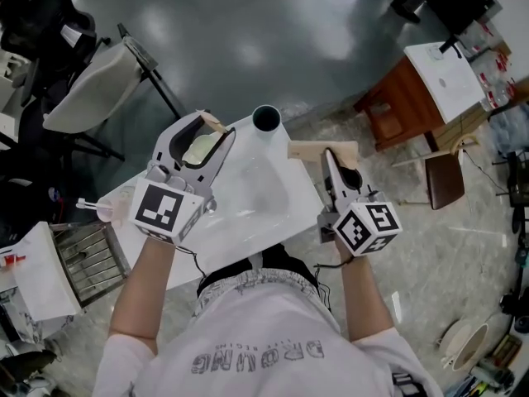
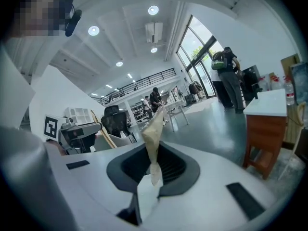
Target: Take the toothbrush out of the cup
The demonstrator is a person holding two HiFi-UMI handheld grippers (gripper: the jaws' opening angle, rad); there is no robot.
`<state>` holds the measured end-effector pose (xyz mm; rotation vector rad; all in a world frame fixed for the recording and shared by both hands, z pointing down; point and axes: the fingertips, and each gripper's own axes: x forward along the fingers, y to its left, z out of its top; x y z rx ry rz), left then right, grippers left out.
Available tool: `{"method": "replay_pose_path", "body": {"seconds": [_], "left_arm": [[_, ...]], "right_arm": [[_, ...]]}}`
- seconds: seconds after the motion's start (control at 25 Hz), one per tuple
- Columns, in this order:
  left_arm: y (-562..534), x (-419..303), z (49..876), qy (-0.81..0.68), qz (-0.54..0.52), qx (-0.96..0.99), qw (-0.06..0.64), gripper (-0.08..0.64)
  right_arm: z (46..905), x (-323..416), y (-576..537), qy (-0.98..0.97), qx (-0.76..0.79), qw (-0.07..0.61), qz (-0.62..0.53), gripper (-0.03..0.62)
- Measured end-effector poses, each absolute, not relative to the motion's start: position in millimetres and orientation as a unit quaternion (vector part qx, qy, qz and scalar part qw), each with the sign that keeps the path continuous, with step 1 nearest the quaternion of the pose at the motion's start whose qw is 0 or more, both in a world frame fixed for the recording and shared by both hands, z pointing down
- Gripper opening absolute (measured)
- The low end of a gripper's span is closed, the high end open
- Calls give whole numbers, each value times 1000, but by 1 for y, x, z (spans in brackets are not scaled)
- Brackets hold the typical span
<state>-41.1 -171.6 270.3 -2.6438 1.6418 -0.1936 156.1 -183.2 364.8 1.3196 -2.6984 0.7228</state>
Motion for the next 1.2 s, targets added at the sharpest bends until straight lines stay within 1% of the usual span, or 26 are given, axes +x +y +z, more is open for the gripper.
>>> {"method": "replay_pose_path", "body": {"seconds": [0.64,1.2], "left_arm": [[-138,-96,261,558,-35,-829,12,212],[-119,-121,247,583,-20,-812,15,210]], "right_arm": [[347,96,-168,-897,384,34,214,43],[333,62,-159,-921,335,29,194,43]]}}
